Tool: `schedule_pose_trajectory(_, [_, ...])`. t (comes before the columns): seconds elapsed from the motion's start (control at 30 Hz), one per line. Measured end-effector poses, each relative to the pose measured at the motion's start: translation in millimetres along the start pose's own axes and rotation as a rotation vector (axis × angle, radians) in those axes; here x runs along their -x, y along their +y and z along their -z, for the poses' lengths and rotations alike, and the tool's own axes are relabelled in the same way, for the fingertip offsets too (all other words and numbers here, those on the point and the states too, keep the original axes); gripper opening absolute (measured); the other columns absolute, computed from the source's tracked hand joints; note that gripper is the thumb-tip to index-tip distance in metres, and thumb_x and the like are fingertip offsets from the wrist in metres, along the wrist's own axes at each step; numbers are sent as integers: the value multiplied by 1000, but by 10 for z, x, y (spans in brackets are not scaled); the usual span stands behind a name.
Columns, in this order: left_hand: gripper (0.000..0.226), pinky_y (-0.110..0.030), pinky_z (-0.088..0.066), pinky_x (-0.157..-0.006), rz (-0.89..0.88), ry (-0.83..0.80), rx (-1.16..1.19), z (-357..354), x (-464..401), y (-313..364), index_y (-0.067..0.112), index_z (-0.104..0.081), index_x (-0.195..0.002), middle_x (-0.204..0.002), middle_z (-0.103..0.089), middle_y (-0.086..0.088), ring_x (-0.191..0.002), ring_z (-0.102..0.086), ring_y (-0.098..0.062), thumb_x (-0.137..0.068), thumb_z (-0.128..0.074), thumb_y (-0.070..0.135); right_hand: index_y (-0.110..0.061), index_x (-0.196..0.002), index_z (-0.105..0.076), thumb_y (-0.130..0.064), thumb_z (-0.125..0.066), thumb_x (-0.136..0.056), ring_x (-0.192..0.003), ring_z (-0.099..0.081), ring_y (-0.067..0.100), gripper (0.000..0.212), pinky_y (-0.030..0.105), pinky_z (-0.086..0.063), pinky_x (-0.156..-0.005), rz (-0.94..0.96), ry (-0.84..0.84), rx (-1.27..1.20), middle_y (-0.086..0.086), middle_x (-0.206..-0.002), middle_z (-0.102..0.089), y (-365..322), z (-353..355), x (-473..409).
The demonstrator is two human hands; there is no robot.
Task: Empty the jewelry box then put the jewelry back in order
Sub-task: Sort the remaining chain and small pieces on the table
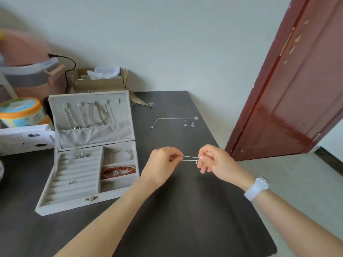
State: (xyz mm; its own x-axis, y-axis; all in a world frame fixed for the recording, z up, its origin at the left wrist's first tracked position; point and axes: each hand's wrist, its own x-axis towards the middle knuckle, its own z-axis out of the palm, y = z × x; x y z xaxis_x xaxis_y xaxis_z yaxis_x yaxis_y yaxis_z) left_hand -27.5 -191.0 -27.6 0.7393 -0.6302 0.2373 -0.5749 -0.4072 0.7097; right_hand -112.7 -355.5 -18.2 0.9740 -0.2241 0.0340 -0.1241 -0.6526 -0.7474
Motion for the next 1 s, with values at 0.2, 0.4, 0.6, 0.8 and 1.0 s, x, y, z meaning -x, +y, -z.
schedule_pose_trajectory(0.2, [16,-29,-46,-82,-110,7,-200,-362,-745,-268,7,-69,-97,-98,-66,-6,-88,-60,-24,-89,-55,6,-7,-80,-53,-1,-46,-88,-67,-49,11,12,16,-36,-63,61,216,173,4,-79,-58,447,13,-706])
schedule_pose_trajectory(0.4, [18,-37,-50,-80,-214,24,-314,-580,-1090,-436,5,-70,-94,-100,-69,-9,-96,-62,-30,-88,-54,3,-4,-84,-58,5,-49,-84,-84,-54,31,12,39,-48,-65,215,250,546,11,-94,-56,759,17,-1059])
schedule_pose_trajectory(0.6, [31,-39,-45,-92,-193,110,-273,-577,-1072,-489,6,-63,-114,-125,-59,-10,-112,-57,-28,-85,-52,4,-10,-106,-63,-22,-34,-83,-101,-63,27,39,37,-51,-79,231,280,638,7,-112,-65,731,1,-881])
schedule_pose_trajectory(0.8, [54,-46,2,-114,178,-162,-610,-576,-998,-497,17,-11,-147,-156,-5,1,-143,2,-22,-98,-20,39,-21,-146,-12,-45,-16,-96,-143,3,8,55,41,-2,-118,16,-68,739,-10,-156,-2,666,-52,-784])
schedule_pose_trajectory(1.0, [54,-48,4,-115,187,-205,-665,-584,-999,-494,21,-3,-147,-157,2,2,-143,7,-22,-97,-12,41,-22,-145,-15,-38,-22,-98,-143,3,7,50,42,-3,-118,-69,-51,642,-10,-156,-4,756,133,-987])
